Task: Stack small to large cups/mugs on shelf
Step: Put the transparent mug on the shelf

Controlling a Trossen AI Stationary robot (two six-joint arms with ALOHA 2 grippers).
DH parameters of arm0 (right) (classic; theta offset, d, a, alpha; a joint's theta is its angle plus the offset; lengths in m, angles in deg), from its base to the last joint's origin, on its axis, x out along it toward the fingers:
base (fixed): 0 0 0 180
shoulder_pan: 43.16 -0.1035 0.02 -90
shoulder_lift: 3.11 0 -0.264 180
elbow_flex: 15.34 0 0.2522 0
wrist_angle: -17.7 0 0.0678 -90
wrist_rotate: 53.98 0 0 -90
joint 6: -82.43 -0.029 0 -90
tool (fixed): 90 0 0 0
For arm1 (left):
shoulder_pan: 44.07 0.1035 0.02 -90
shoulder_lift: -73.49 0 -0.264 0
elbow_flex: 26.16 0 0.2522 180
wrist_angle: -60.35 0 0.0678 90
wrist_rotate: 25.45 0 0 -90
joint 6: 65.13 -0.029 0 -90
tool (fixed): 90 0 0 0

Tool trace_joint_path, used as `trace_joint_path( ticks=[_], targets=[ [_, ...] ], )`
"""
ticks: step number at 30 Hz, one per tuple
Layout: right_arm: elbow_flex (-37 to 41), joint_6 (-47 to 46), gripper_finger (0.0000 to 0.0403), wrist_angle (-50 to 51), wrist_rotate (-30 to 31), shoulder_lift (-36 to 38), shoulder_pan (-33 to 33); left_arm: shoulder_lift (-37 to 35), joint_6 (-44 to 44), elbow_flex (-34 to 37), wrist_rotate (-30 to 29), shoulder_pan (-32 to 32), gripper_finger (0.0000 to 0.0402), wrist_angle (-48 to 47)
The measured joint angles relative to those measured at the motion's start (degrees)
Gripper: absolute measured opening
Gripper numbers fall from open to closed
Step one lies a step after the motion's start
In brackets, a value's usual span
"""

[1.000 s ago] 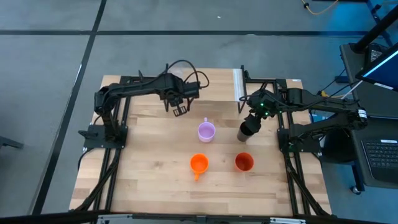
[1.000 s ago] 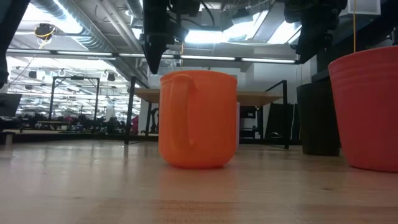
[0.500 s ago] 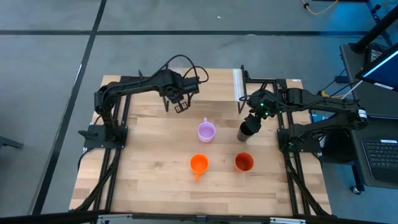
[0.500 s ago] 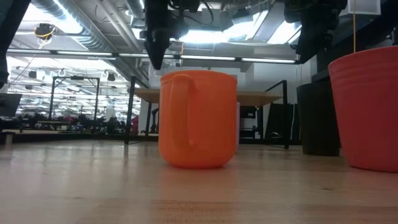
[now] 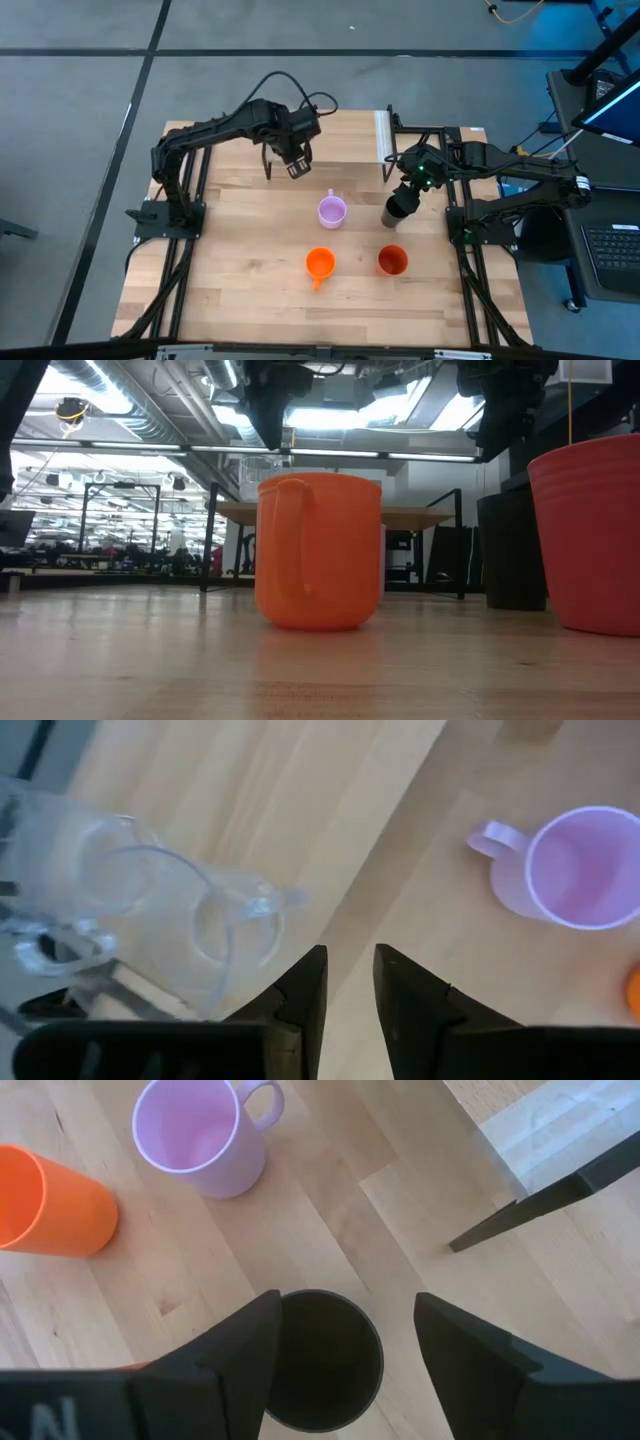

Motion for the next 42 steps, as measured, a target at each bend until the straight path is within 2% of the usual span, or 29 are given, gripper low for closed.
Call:
trace_joint_path(
  ticks=[11, 22, 27, 35, 42],
  targets=[
    [0.0, 0.1, 0.0232, 0.0, 0.0, 0.0, 0.0, 0.1, -1.7, 1.0, 0.9, 3.4, 0.008, 5.2],
    [0.0, 0.2, 0.0232, 0.0, 0.0, 0.0, 0.0, 0.0, -4.4, 1.0, 10.2, 2.5, 0.008, 4.0],
    [0.0, 0.3, 0.0232, 0.1, 0.0, 0.0, 0.0, 2.8, -4.7, 1.1, 9.8, 2.9, 0.0068, 0.4],
    [0.0, 0.3, 0.0232, 0.1, 0.0, 0.0, 0.0, 3.4, -6.2, 1.0, 8.2, 3.9, 0.0045, 2.8],
    [0.0, 0.3, 0.0232, 0.1, 0.0, 0.0, 0.0, 3.4, -6.2, 1.0, 6.6, 6.4, 0.0045, 2.7]
  ],
)
